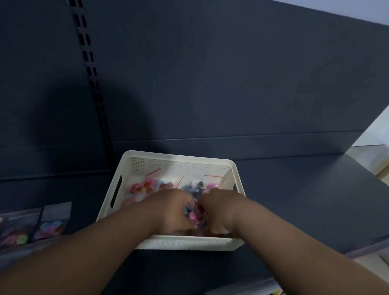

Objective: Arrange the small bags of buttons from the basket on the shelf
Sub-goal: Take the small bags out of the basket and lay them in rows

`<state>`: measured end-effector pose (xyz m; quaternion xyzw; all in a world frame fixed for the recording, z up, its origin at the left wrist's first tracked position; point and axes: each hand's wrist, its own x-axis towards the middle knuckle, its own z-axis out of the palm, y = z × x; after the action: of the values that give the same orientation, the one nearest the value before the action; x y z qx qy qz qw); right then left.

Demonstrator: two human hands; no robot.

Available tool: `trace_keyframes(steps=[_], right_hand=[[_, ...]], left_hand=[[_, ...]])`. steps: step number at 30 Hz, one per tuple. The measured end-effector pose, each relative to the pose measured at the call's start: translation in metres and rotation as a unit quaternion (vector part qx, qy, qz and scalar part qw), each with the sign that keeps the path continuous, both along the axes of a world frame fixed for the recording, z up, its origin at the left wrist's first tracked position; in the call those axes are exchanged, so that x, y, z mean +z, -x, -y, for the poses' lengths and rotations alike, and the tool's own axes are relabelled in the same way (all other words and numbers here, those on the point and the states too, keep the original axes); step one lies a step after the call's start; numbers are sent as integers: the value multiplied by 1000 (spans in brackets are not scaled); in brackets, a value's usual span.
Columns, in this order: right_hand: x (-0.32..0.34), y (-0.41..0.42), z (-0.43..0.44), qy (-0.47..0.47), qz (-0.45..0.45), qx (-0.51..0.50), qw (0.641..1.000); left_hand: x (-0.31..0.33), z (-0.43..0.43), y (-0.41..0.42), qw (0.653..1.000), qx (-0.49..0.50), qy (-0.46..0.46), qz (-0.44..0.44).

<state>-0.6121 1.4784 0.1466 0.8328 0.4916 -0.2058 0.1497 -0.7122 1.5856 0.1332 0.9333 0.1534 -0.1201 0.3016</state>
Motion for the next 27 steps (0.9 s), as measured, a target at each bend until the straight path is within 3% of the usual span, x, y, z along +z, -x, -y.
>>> trace_keyframes(steps=[5, 10, 13, 17, 23, 27], right_hand=[[-13, -16, -2, -58, -89, 22, 994], [-15, -34, -7, -139, -219, -48, 965], [-10, -43, -8, -217, -329, -126, 910], [4, -52, -5, -295, -458, -205, 814], [12, -59, -6, -293, -529, -263, 752], [19, -60, -5, -291, -587, -275, 704]], left_hand=[[-19, 5, -14, 997, -1, -74, -2], [-10, -2, -16, 997, 82, -1, 7], [-2, -13, -12, 981, 171, 90, 37], [10, -22, -10, 921, 277, 254, 103], [21, -23, -12, 892, 309, 314, 105], [28, -19, -16, 850, 352, 377, 107]])
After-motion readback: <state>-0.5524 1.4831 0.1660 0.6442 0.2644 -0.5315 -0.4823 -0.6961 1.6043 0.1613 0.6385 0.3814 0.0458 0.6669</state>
